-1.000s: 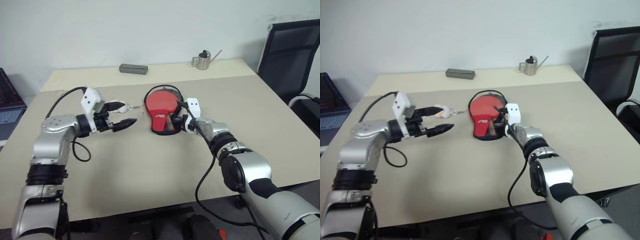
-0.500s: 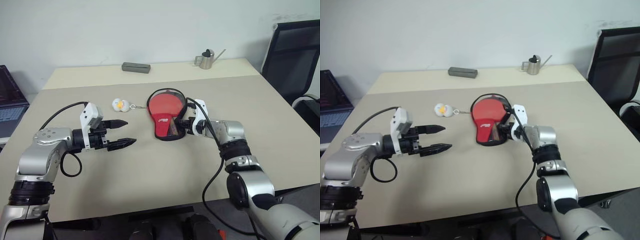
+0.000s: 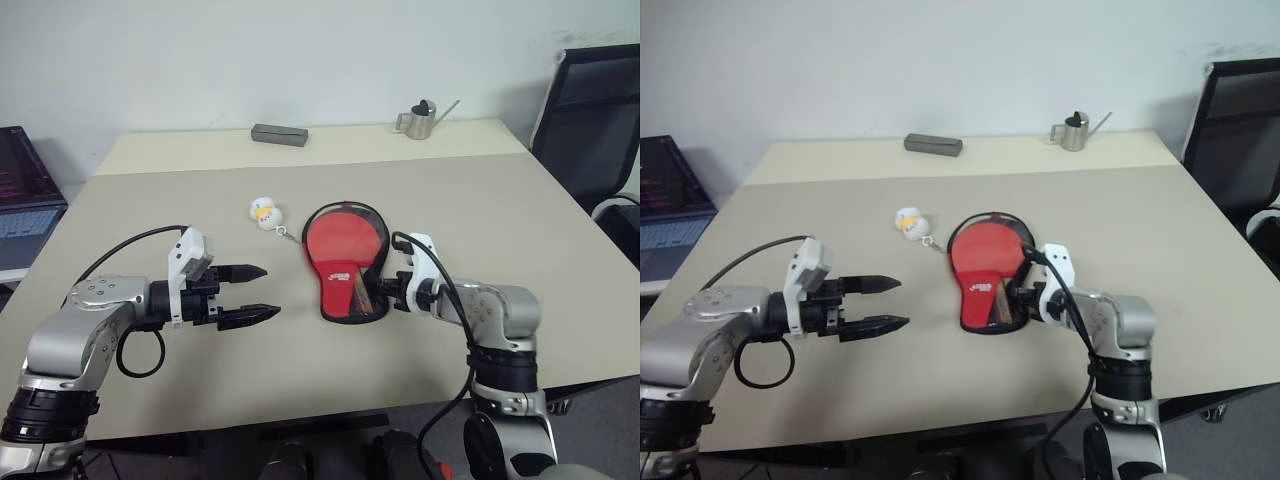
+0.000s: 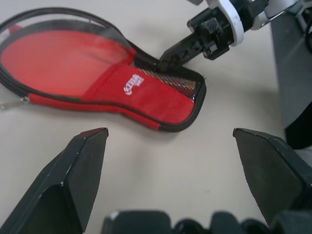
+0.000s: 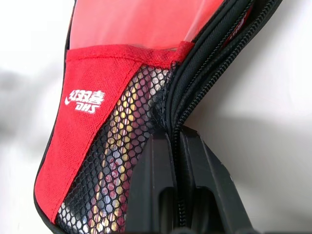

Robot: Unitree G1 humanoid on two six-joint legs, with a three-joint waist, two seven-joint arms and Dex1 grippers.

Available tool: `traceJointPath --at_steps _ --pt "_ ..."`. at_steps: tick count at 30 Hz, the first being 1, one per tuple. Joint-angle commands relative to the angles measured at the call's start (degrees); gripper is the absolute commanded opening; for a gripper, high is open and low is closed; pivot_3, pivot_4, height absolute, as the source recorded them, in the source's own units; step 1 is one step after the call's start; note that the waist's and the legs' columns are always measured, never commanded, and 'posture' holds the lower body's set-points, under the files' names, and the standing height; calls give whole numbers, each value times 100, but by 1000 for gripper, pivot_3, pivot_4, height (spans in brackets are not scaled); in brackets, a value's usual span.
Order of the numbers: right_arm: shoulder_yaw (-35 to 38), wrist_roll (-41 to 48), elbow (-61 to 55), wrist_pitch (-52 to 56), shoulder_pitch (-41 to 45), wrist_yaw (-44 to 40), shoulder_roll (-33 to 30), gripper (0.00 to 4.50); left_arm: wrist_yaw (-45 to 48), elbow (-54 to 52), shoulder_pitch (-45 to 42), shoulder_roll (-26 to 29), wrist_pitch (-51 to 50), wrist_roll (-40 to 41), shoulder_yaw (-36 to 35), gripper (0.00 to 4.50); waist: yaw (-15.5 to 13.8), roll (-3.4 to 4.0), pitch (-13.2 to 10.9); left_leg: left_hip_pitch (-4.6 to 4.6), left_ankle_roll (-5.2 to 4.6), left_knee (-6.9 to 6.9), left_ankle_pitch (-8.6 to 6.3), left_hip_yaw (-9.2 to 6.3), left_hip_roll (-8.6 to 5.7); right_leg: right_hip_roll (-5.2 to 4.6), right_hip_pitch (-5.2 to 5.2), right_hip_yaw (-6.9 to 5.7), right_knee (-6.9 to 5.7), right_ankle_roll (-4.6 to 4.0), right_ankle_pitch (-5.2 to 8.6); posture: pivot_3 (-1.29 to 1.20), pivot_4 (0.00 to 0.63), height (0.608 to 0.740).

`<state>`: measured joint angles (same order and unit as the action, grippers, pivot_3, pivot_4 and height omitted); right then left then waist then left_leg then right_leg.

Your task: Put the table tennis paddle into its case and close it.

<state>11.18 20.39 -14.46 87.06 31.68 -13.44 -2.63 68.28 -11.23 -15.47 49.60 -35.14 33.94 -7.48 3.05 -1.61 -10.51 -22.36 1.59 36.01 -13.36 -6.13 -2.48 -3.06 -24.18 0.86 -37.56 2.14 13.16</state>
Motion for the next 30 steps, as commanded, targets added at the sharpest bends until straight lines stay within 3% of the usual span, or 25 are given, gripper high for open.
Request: traceJointPath --at_steps 1,9,18,30 --pt "144 316 -827 537 -478 46 -151 13 128 -463 128 158 -106 255 -132 4500 -21 0 0 0 0 0 0 0 0 0 1 -1 3 1 1 0 150 740" --pt "235 1436 -1883 544 -1621 580 -362 13 395 -799 157 228 -180 404 140 4500 -68 1 1 -4 1 -5 -1 0 4 1 14 -8 42 3 2 0 150 740" --pt "682 3236 -2443 544 -2515 1748 -708 13 621 -756 -60 268 -162 407 358 4500 -128 0 2 -11 0 -5 -2 6 5 2 16 -14 51 27 18 0 150 740" --pt "912 5528 -2188 544 -2721 3697 -964 13 678 -678 -178 186 -109 369 549 4500 -126 0 2 -12 -1 -3 -2 10 6 3 17 -13 52 29 22 0 150 740"
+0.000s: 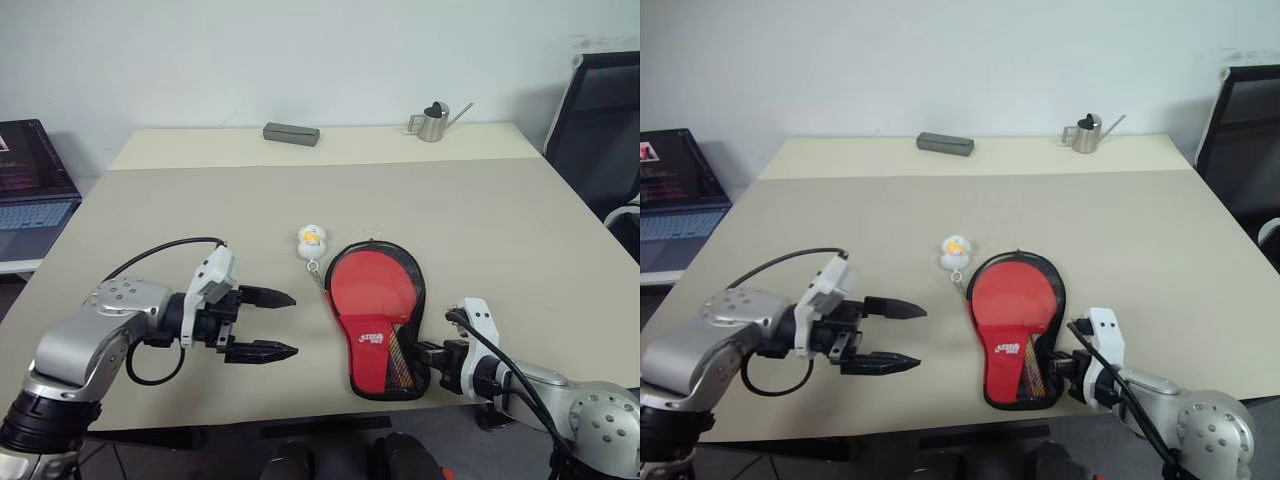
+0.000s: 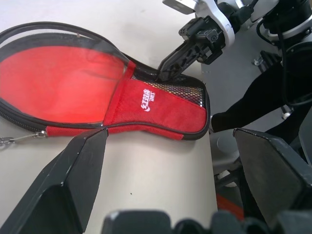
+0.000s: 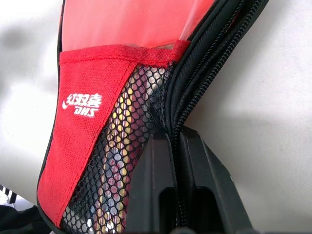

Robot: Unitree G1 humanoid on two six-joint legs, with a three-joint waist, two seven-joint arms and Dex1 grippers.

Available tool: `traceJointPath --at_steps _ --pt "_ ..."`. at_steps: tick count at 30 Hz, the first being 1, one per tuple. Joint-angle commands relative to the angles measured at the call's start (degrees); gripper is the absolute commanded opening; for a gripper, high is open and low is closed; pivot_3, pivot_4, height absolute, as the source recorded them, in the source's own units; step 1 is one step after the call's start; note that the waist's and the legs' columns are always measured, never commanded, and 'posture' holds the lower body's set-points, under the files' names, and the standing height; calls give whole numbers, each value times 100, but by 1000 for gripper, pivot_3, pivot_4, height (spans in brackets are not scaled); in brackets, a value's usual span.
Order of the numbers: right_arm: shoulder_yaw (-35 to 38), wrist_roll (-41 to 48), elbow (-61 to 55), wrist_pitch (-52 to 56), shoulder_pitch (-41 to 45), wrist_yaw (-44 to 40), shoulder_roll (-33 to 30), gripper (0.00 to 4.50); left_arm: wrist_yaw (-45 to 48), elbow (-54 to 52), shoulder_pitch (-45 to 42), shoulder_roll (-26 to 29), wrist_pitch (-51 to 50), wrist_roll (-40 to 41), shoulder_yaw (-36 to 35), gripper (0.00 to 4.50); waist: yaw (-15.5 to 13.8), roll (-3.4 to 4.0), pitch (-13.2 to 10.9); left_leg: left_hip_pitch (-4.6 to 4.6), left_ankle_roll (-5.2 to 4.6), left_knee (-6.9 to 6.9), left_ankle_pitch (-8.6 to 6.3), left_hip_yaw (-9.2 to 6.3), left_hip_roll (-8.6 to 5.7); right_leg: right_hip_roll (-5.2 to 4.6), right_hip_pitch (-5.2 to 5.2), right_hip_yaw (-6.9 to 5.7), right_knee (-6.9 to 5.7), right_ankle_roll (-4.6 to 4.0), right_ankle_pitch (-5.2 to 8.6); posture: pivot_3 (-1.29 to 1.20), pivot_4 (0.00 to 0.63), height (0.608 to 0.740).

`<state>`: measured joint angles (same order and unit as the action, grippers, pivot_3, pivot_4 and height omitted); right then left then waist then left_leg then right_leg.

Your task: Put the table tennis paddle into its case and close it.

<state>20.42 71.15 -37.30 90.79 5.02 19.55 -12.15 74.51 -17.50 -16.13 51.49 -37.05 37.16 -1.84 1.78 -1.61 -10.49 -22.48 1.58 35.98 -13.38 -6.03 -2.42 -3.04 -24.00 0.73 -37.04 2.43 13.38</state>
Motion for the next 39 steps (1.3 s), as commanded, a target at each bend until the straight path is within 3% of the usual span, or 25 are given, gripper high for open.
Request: traceJointPath --at_steps 1,5,11,14,21,23,26,29,33,39 --pt "-20 572 134 171 -36 524 -25 13 55 -43 -118 1 88 44 -13 4500 3 0 0 0 0 0 0 2 0 0 0 1 0 0 0 0 150 740" --pt "-315 1391 350 -261 -88 1219 -353 13 45 -11 -118 9 115 27 -23 4500 5 0 0 0 0 0 0 3 1 0 0 2 0 0 0 0 150 740" --pt "-1250 2905 573 -1686 -146 2403 -1450 13 24 3 -81 13 161 -7 -39 4500 5 0 0 0 -1 0 0 11 1 0 0 5 2 1 1 0 150 740" --pt "-1451 3178 580 -2345 -44 2714 -1866 786 26 31 -84 12 185 -25 -39 4500 5 0 0 -1 -1 1 0 15 1 0 1 5 3 1 1 0 150 740" --pt "-1788 3727 579 -3222 337 2618 -2639 3249 58 150 -86 16 336 -124 14 4500 8 0 0 2 -2 8 1 26 5 4 4 10 3 5 -2 0 150 740" --pt "-1861 3580 542 -3306 426 2370 -2759 3931 59 167 -77 20 368 -135 14 4500 6 0 0 1 -2 7 1 23 7 8 4 9 2 3 -1 0 150 740" --pt "-1844 3115 389 -3463 557 1785 -2789 3931 47 197 -52 33 407 -158 -29 4500 7 0 0 0 -2 7 1 25 8 9 3 10 3 3 -1 0 150 740" --pt "-1682 2177 380 -3694 778 868 -2880 4456 -3 241 -45 37 441 -180 -109 4500 1 0 0 0 -2 7 1 25 8 9 3 9 4 4 -1 0 150 740" --pt "-1950 -4 333 -4415 1215 -1523 -3419 4484 -145 356 -69 29 475 -193 -259 4500 2 1 -1 1 -2 10 1 29 6 10 3 10 4 6 -3 0 150 740" --pt "-2248 -1857 843 -5478 1299 -3835 -3660 4484 -498 529 -23 -35 573 -237 -526 4500 -1 0 -1 -3 -2 8 1 20 10 13 1 2 5 4 -2 0 150 740"
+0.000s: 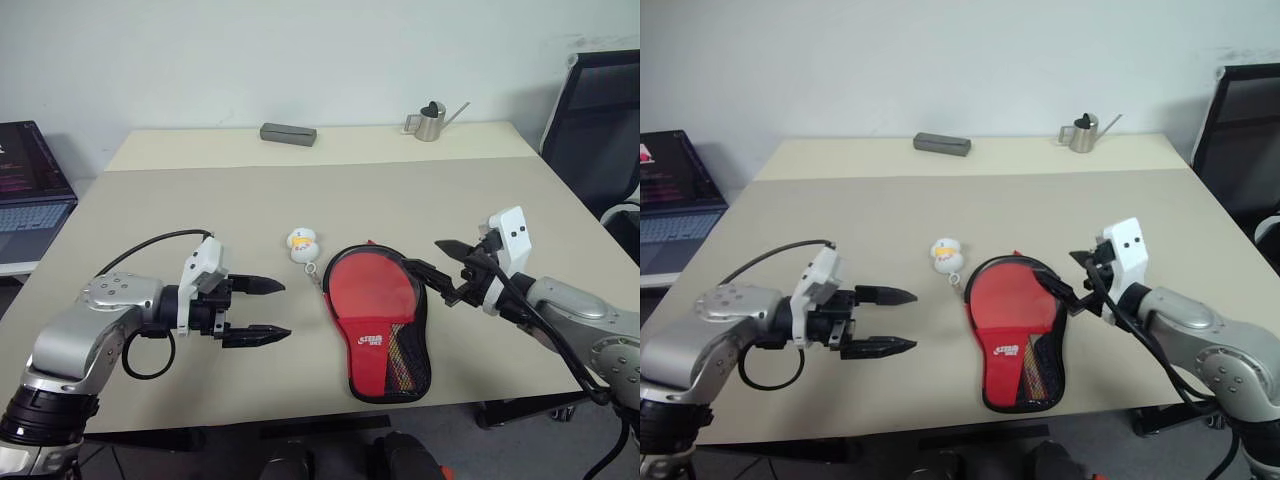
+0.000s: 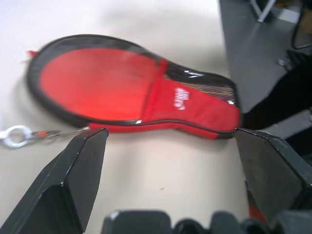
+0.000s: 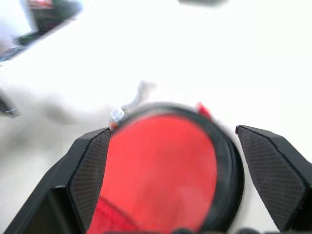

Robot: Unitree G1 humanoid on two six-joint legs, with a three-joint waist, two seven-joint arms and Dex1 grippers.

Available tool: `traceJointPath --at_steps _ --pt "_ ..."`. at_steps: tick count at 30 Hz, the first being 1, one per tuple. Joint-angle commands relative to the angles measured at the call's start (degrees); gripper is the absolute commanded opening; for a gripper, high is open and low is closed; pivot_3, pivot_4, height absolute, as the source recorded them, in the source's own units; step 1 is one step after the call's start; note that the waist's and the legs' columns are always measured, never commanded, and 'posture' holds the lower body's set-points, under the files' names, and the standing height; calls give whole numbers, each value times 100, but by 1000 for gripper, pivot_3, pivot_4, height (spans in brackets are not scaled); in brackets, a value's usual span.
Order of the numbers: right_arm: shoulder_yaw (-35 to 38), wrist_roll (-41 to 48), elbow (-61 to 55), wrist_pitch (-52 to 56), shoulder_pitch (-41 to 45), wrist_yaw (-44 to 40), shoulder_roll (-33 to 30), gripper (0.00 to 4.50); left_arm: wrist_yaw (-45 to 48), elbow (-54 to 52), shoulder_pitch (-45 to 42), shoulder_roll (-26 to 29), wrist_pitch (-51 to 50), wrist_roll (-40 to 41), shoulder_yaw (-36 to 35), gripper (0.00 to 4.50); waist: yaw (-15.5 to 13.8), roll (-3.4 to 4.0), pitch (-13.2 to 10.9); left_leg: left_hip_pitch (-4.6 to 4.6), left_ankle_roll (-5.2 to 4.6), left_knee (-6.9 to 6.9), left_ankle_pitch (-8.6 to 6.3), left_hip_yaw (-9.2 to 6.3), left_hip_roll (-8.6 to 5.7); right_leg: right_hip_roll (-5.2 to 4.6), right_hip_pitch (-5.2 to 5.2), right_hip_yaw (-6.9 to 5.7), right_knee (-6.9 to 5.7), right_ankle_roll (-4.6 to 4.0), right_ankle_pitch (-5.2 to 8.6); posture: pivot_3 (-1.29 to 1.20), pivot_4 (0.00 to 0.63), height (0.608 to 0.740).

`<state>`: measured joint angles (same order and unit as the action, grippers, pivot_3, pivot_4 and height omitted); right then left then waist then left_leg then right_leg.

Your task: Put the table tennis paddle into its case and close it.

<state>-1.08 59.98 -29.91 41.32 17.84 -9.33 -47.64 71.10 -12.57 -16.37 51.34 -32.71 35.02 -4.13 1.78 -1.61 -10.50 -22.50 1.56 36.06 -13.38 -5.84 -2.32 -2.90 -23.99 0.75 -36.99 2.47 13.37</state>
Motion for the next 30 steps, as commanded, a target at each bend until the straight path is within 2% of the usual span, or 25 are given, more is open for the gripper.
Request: traceJointPath --at_steps 1,8,18,23,30 --pt "-138 -926 186 -724 -3 -1302 -64 4484 -209 55 14 -26 157 -28 -336 4500 -1 0 0 0 0 0 0 2 0 -2 -1 1 0 0 -1 0 150 740" --pt "-466 -1847 974 -1321 13 -2972 260 4484 -485 218 26 -44 242 -43 -586 4500 -1 0 0 2 0 3 0 4 -1 -5 0 4 -2 2 -3 0 150 740" --pt "-937 -2609 1449 -1302 568 -3881 915 4484 -414 84 306 144 168 72 -775 4500 4 0 0 3 1 3 0 4 -1 -5 -3 6 -6 -25 -19 0 150 740" --pt "-1134 -2979 1741 -1389 891 -4184 1182 4484 -489 255 159 186 242 25 -876 4500 -1 0 0 4 2 4 0 2 -1 -5 -1 4 -6 -26 -20 0 150 740" --pt "-1378 -3643 2486 -2117 877 -4457 1822 4484 -646 365 63 215 247 -39 -999 4500 2 0 0 5 3 4 1 3 -2 -5 -3 5 -8 -27 -22 0 150 740"
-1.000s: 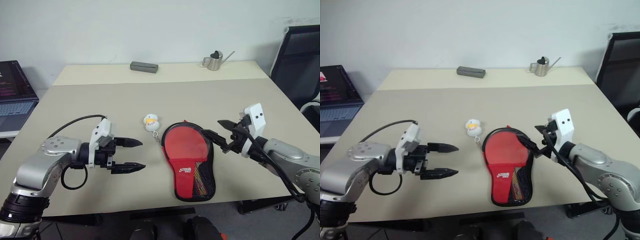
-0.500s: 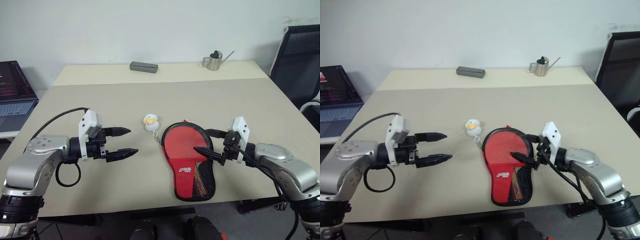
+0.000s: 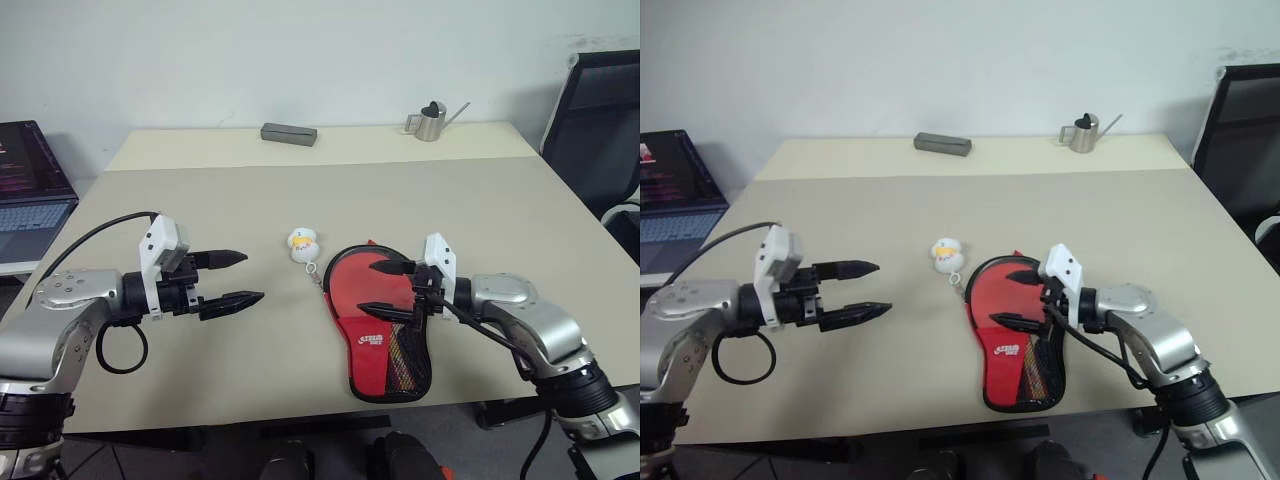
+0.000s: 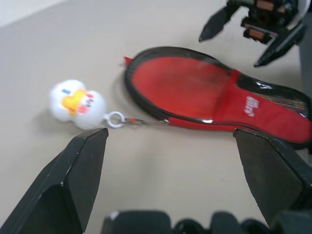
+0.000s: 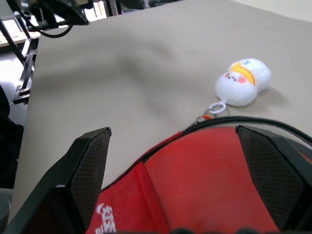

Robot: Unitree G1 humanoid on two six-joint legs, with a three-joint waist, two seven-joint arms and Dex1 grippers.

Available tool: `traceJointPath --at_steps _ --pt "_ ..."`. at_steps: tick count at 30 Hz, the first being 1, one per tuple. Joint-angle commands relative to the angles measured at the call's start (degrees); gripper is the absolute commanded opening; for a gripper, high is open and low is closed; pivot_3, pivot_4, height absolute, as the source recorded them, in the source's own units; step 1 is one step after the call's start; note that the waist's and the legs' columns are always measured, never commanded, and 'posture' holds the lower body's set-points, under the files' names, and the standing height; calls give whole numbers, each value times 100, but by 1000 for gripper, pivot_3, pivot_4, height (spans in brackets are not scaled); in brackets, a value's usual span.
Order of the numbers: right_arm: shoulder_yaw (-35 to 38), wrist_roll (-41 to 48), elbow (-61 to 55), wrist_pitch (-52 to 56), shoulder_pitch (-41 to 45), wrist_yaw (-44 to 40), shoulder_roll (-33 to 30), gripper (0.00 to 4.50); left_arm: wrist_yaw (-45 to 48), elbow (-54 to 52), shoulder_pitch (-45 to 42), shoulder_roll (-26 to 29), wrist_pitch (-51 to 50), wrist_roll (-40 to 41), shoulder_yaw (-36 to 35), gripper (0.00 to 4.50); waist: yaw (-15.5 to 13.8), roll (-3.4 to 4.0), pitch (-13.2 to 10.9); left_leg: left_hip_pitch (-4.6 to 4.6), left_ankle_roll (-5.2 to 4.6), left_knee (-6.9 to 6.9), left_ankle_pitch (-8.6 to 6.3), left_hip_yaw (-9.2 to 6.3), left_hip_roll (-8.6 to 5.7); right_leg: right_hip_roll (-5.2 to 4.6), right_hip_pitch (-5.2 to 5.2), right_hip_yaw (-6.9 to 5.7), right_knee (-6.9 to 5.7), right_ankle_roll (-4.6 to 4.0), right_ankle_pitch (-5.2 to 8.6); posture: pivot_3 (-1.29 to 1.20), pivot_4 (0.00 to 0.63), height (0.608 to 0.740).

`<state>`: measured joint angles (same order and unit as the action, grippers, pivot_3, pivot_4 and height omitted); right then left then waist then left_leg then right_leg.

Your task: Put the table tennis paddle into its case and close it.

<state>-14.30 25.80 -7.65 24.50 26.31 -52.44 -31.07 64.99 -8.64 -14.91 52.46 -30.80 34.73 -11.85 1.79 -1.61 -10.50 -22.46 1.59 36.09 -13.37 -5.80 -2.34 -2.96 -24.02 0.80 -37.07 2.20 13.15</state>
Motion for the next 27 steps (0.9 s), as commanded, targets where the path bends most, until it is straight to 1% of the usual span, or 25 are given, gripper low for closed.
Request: traceJointPath --at_steps 1,5,11,13,15,18,22,27 --pt "-67 -290 368 -526 24 -182 222 4484 -36 -29 -78 112 54 -9 -230 4500 2 0 0 0 0 0 0 0 0 0 0 1 -1 0 0 0 150 740" --pt "-208 -521 1117 -952 26 -619 472 4484 -64 -32 -71 144 42 -17 -243 4500 5 0 0 1 1 0 0 1 -1 0 0 1 -1 0 -1 0 150 740" --pt "-393 -1170 2347 -1676 157 -906 671 4484 -145 77 -215 44 85 -147 -49 4500 7 0 0 9 1 0 0 6 -1 0 2 4 -5 -1 -2 0 150 740" --pt "-439 -1382 2661 -1912 231 -896 768 4484 -147 176 -334 -25 130 -229 63 4500 9 0 0 31 1 0 0 7 -1 1 21 3 -4 -1 -3 0 150 740" --pt "-450 -1520 2944 -2092 322 -903 884 4484 -203 355 -526 -139 177 -360 228 4500 7 -2 1 74 1 -3 -1 6 0 2 64 0 2 0 -1 0 150 740" --pt "-432 -1686 3275 -2287 439 -868 1039 4484 -157 572 -701 -209 194 -527 452 4500 18 -16 10 100 1 -2 0 7 1 3 87 3 -1 22 10 0 150 740" --pt "-376 -1774 3449 -2337 508 -858 1156 4484 -192 1072 -1047 -299 312 -912 814 4500 50 -28 17 113 2 -2 0 12 7 11 92 8 -6 15 1 0 150 740" --pt "-326 -1828 3541 -2325 537 -857 1212 4484 -536 1935 -1653 -688 780 -1544 1147 4500 49 -28 17 139 3 -3 1 12 10 26 115 10 -7 10 -6 0 150 740"
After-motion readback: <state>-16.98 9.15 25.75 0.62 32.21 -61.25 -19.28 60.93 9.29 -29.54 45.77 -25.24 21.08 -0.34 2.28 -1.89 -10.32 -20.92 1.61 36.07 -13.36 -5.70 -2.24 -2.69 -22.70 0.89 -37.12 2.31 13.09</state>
